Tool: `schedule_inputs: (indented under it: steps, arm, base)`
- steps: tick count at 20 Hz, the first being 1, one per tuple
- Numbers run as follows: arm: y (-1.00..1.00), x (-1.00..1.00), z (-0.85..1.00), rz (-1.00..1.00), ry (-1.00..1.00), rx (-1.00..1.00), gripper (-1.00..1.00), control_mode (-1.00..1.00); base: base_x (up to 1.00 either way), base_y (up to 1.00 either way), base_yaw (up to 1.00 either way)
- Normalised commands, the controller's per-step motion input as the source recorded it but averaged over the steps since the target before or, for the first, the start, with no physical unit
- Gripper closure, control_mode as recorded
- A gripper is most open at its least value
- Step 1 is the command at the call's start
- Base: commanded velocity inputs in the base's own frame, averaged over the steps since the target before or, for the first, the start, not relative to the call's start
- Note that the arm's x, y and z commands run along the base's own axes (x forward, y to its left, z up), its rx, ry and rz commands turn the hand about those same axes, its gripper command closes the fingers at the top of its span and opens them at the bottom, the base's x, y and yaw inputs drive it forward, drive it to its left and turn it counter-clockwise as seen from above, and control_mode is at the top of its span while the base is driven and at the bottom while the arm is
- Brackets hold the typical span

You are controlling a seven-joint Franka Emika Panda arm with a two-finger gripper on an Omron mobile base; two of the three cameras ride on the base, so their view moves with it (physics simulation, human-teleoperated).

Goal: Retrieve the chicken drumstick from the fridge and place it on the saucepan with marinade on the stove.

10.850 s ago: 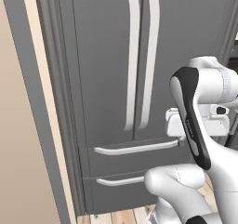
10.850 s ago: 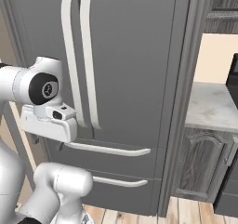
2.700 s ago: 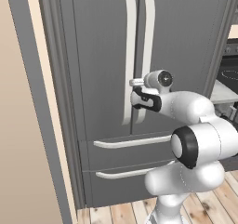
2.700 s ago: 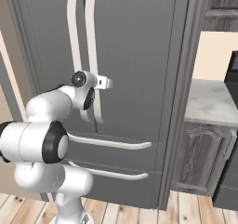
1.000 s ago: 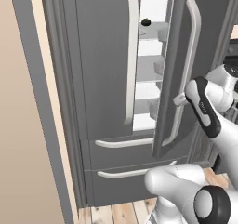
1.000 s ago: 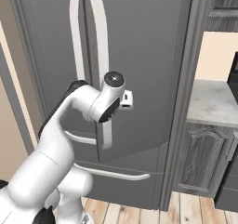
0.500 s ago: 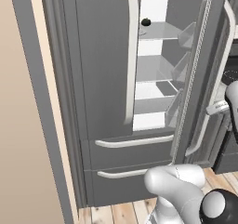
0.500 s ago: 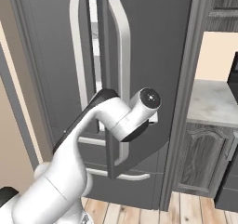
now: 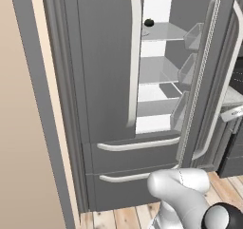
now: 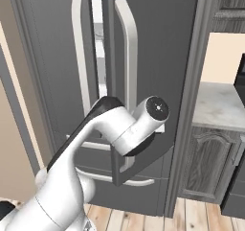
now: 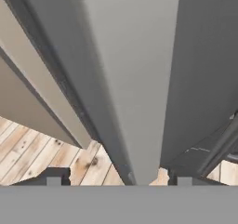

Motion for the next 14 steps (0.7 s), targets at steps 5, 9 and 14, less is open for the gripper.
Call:
schedule_inputs:
  steps: [5,9,14]
  arm:
    - [0.09,-0.62,0.42,-0.11,-0.07,-0.13,-1.0,-1.0]
    - [0.53,-0.3,0.31,-0.14,0.01,-0.3,-1.0,-1.0]
    - [0.98,-0.01,0.05,-0.1,0.14,-0.43,-1.0,-1.0]
  base:
    - [0.0,0.0,0.0]
    - [0.0,0.0,0.0]
    - [0.0,0.0,0.0]
